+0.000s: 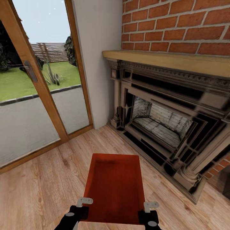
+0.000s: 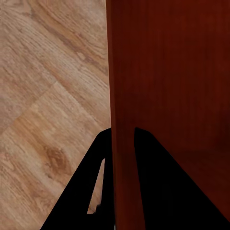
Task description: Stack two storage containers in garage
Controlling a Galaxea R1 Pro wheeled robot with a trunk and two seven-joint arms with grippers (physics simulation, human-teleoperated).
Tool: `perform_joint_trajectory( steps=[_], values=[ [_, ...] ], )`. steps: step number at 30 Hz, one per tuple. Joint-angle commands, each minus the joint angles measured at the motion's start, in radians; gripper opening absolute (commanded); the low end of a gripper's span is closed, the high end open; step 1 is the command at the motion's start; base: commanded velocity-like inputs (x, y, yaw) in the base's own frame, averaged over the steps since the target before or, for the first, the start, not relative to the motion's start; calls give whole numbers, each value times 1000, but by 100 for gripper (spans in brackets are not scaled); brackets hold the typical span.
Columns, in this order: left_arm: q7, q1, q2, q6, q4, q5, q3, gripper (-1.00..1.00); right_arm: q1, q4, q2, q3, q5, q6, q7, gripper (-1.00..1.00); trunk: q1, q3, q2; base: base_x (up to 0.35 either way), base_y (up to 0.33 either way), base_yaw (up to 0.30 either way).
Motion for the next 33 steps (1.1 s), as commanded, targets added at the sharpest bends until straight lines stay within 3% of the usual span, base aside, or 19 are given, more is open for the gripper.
perform_joint_trajectory(
  steps=[1, 26, 33],
  values=[
    [12, 1, 0, 6, 4, -8, -16, -100, -2, -10, 0, -8, 3, -4, -16, -100, 0, 1, -1, 0, 0, 0],
    [14, 1, 0, 2, 4, -9, -16, -100, -2, -10, -1, -8, 3, -4, -16, -100, 0, 37, -1, 0, 0, 0],
    [14, 1, 0, 1, 4, -9, -16, -100, -2, -11, 0, -9, 0, -4, -49, -100, 0, 38, -1, 0, 0, -175]
  ],
)
